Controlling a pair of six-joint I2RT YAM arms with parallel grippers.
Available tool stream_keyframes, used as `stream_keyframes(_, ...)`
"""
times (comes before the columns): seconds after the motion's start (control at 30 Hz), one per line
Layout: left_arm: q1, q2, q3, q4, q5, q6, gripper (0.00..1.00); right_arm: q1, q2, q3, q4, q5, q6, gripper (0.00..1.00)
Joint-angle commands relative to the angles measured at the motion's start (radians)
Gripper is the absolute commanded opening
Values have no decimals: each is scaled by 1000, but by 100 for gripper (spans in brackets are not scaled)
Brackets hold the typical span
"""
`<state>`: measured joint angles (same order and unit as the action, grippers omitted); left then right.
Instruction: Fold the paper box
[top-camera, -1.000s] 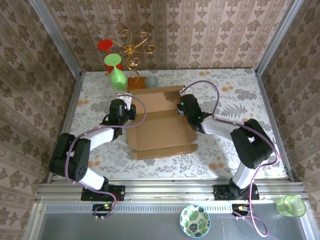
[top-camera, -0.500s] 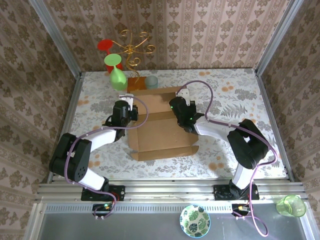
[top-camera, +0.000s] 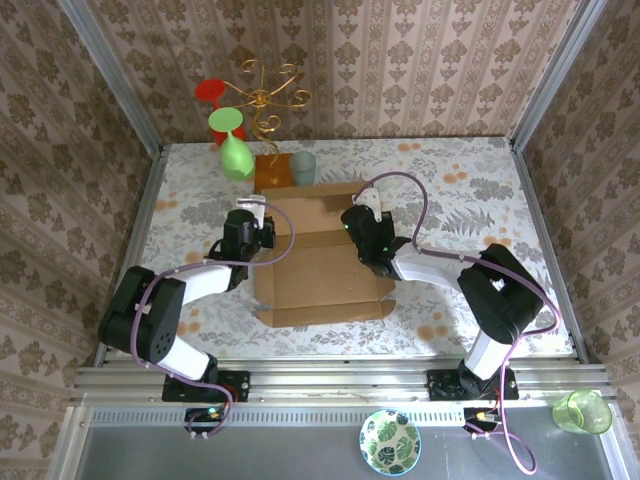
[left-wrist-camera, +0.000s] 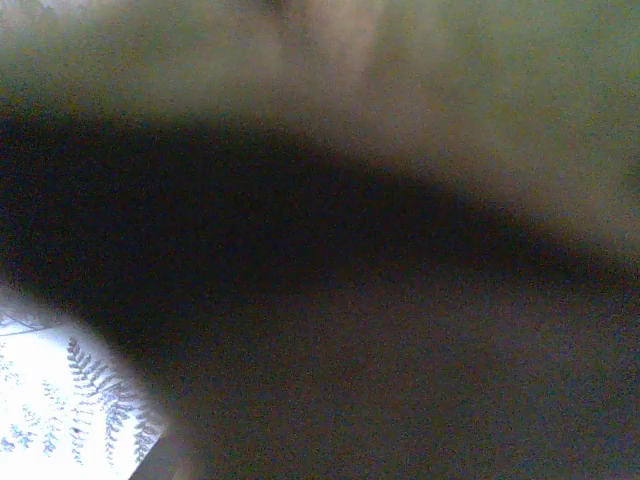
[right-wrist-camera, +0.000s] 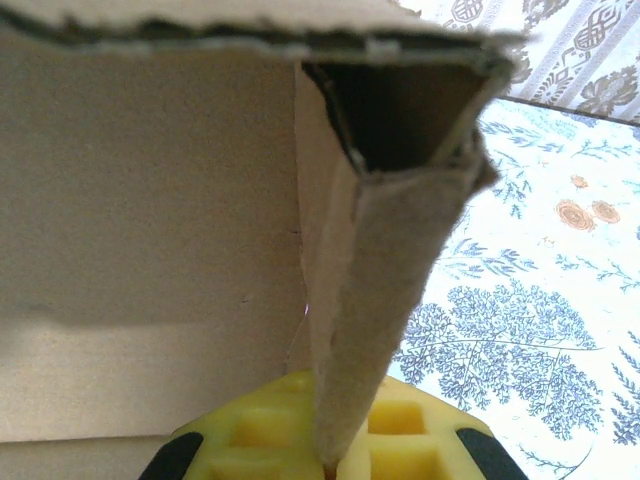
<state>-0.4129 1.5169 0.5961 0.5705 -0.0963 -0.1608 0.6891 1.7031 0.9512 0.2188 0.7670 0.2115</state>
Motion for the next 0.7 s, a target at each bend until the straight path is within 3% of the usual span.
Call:
stream_keyframes(0.0, 17, 25, -13, 87, 55, 16, 6, 3, -19, -38, 126, 9, -59, 0)
stream_keyframes(0.2, 31, 47, -13, 111, 86, 24, 12, 3, -9, -60, 168, -13, -79, 0)
stream_keyframes(0.33, 42, 41, -16, 122, 74, 30, 22, 1, -5, -61, 167, -16, -84, 0)
stream_keyframes(0.47, 53, 25, -14, 111, 74, 48, 25, -2, -6, -63, 164, -32, -83, 0)
stream_keyframes(0.57, 63, 25, -6, 93, 81, 55, 22, -5, -8, -65, 160, -41, -76, 0)
stream_keyframes(0.67, 67, 33, 5, 71, 69, 57, 9, -5, -7, -62, 154, -47, -73, 0)
